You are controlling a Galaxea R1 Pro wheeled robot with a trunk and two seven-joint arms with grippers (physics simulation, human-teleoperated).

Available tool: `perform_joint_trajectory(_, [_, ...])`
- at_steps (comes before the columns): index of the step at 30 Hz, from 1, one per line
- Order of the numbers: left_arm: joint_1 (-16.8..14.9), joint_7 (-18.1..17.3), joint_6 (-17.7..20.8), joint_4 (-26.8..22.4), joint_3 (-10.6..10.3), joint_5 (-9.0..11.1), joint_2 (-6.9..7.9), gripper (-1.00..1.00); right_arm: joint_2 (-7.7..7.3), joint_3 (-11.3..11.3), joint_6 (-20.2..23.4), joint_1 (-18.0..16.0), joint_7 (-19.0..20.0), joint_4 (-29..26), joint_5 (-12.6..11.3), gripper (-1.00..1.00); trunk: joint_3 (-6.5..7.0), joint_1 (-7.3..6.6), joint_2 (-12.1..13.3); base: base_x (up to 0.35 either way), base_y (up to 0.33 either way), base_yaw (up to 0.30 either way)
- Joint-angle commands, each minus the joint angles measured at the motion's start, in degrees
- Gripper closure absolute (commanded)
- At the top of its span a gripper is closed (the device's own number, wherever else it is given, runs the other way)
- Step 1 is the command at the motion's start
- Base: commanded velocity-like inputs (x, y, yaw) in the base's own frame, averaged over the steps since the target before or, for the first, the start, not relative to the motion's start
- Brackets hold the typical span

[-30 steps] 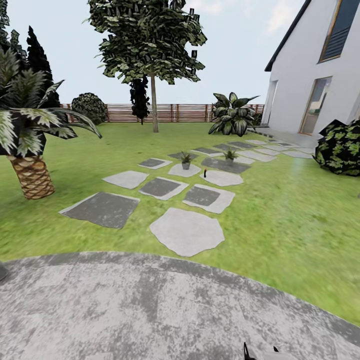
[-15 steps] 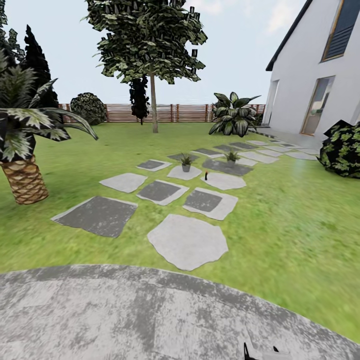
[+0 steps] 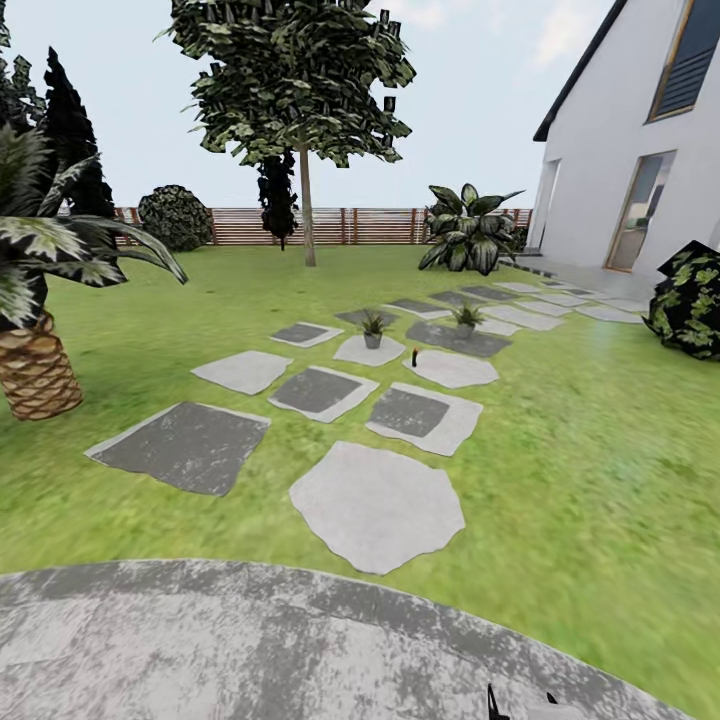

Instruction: Pick up the pesticide atomizer in the garden and spray insectifuge to fully cover both potted plants in the garden.

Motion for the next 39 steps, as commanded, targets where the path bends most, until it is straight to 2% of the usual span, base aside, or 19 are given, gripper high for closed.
perform_joint_trajectory(1, [0.0, 0.0, -0.2, 0.0, -0.1, 0.6, 0.01, -1.0, 0.01, 0.0, -0.1, 0.0, -0.2, 0.0, 0.1, -1.0, -0.06, 0.02, 0.0, 0.339, 0.0, 0.0])
perform_joint_trajectory(39, [0.0, 0.0, -0.2, 0.0, -0.1, 0.6, 0.01, -1.0, 0.02, 0.0, -0.1, 0.0, -0.2, 0.0, 0.1, -1.0, -0.06, 0.02, 0.0, 0.339, 0.0, 0.0])
